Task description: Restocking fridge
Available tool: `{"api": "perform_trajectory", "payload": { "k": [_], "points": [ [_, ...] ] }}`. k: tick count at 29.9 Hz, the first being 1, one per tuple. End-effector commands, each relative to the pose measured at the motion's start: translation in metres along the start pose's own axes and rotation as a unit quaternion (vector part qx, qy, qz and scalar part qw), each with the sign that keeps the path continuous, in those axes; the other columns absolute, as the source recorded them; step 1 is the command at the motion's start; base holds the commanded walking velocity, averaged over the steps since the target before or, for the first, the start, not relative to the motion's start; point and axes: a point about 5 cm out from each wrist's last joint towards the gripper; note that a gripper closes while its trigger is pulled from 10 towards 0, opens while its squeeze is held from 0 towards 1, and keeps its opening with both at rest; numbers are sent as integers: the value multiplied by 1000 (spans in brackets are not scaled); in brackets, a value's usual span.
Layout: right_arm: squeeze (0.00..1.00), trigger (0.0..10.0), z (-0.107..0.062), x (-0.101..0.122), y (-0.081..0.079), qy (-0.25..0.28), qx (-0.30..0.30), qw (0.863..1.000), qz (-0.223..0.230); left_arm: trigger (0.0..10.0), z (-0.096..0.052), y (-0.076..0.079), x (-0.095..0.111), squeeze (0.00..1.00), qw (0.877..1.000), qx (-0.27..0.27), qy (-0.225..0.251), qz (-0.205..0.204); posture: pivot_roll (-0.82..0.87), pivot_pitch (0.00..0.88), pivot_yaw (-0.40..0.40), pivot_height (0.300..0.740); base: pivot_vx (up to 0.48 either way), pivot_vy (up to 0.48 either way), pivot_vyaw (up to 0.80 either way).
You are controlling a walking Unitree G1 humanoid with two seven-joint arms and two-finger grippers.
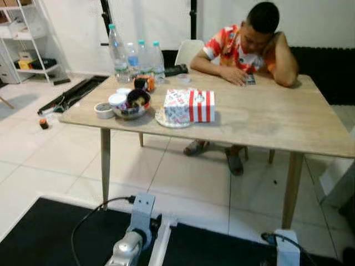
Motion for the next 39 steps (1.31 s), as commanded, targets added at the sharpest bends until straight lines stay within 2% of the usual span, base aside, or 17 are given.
{"api": "perform_trajectory", "payload": {
  "k": [1, 14, 23, 30, 39],
  "points": [
    [0, 10000, -1, -5, -2, -7, 2, 1000, -1, 10000, 0, -1, 0, 0, 1000, 1, -3, 1, 17, 0, 46, 740, 292, 0, 0],
    [0, 10000, 0, -4, -2, -8, -1, 1000, 8, 10000, 0, -1, -1, 0, 1000, 0, -5, 1, 21, 0, 43, 740, 283, 0, -729],
    [0, 10000, 0, -7, -1, -24, -13, 1000, 10, 10000, -2, 0, -6, 0, 1000, -10, -12, 5, 28, 0, 52, 740, 200, 0, 0],
    [0, 10000, 0, -9, -1, -31, -19, 999, 12, 10000, -9, -2, -23, 0, 998, -15, -55, 11, 31, 0, 55, 740, 0, 0, 0],
    [0, 10000, 0, -9, 0, -31, -24, 999, 13, 10000, -15, -5, -35, 0, 997, -6, -76, 9, 38, 0, 56, 740, 0, 0, 0]
  ]
}}
Point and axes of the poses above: a point about 5 cm out from each wrist's last joint towards the gripper, its own z axis pointing out of the wrist towards the gripper, its own x axis along the axis of the wrist's last joint, y = z × x, and after that the axes turned 13 degrees about z, right-handed
